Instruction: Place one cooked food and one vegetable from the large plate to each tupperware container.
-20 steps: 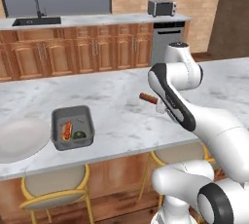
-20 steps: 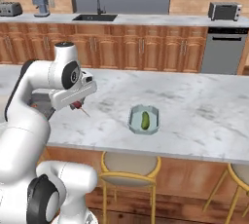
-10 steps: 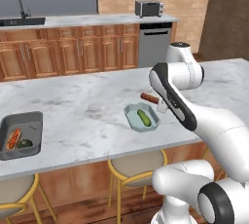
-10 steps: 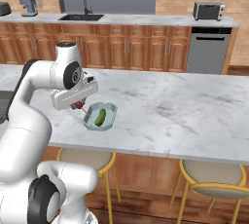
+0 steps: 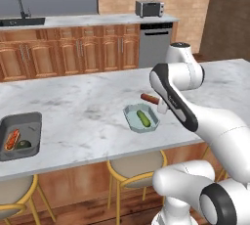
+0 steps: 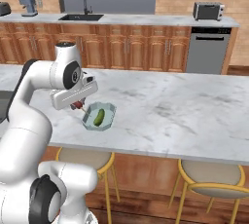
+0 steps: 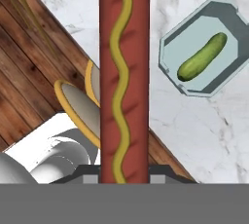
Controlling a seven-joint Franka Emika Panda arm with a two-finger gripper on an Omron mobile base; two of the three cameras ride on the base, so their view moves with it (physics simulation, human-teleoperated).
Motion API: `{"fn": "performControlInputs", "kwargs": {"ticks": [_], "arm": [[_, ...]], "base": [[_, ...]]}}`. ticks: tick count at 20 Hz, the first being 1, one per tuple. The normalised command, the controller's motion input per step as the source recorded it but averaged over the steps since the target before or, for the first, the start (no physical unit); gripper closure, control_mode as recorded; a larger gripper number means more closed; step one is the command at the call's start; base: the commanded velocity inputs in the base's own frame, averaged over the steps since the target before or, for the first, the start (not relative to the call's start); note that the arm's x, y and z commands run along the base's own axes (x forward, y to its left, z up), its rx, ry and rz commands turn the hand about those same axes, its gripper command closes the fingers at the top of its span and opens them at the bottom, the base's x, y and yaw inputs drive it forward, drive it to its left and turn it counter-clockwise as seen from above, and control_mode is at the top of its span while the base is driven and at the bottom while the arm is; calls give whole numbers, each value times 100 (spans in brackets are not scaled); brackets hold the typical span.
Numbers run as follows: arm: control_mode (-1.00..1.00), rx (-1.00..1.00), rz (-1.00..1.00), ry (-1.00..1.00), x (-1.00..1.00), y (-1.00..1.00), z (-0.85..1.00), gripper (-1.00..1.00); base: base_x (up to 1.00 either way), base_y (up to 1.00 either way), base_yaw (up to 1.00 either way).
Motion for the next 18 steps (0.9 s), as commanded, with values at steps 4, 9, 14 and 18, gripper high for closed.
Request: {"fn": "performControlInputs", "kwargs": {"ticks": [4, 9, 14, 18], "arm": [[100, 0, 0, 0, 0, 0, 0, 100], [100, 0, 0, 0, 0, 0, 0, 100], [100, 0, 0, 0, 0, 0, 0, 100], [-100, 0, 0, 0, 0, 0, 0, 100]], "base": [[33, 41, 0], [35, 36, -1], [28, 30, -4], [3, 2, -1]]}}
